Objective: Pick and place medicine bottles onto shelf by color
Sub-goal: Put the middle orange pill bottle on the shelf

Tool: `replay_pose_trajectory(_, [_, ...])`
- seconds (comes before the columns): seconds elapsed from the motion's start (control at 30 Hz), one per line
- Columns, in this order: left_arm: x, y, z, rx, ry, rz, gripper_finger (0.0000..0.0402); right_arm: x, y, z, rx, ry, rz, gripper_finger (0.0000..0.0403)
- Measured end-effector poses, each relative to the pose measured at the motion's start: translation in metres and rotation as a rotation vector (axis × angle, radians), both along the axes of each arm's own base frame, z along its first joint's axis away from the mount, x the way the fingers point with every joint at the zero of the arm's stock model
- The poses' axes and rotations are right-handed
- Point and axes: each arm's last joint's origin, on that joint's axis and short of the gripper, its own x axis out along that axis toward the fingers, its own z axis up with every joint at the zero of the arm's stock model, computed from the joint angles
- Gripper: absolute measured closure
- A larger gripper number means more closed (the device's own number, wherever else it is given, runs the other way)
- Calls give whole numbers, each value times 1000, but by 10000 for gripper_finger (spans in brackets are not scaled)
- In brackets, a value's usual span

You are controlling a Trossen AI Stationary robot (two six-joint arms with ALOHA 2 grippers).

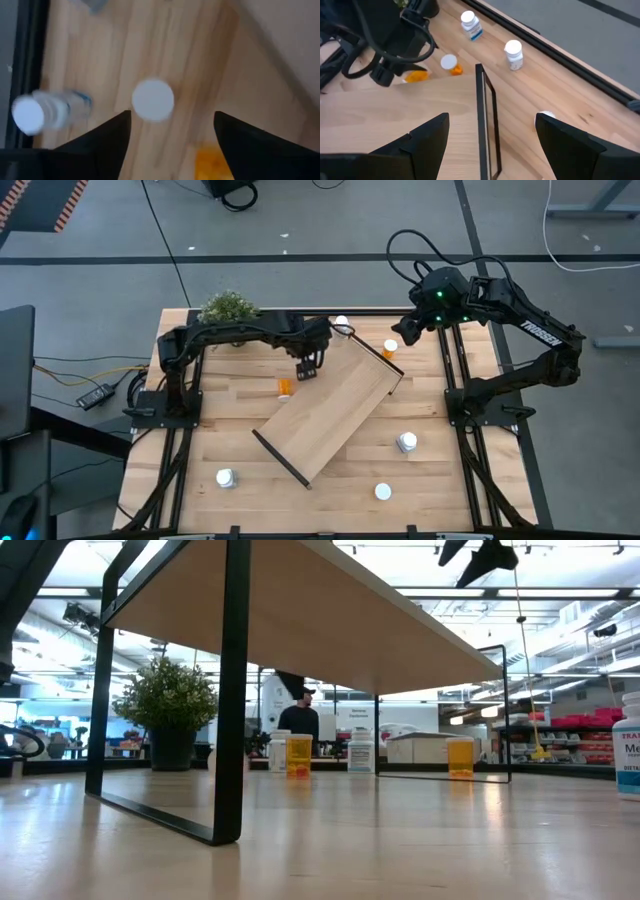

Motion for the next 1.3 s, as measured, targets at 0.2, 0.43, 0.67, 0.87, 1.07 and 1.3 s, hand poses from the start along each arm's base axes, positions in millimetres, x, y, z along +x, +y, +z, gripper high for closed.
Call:
replay_pose_trajectory(0.2, [1, 22, 0, -25, -81, 14, 65, 0, 0, 0, 45, -23, -51, 99])
replay_pose_trajectory(0.43, [1, 39, -36, -126, 50, -29, 56, 0, 0, 0, 105, -53, -107, 99])
replay_pose_trajectory(0.67, [7, 36, -43, -121, 53, -91, 56, 0, 1, 0, 156, -76, -139, 99])
replay_pose_trajectory(0.87, [9, 38, -61, -130, 114, -90, 56, 0, 1, 0, 165, -81, -151, 99])
replay_pose_trajectory(1.07, [11, 40, -68, -99, 133, -56, 56, 0, 1, 0, 170, -84, -158, 99])
replay_pose_trajectory(1.3, [11, 40, -70, -98, 141, -71, 81, 0, 1, 0, 169, -85, -158, 99])
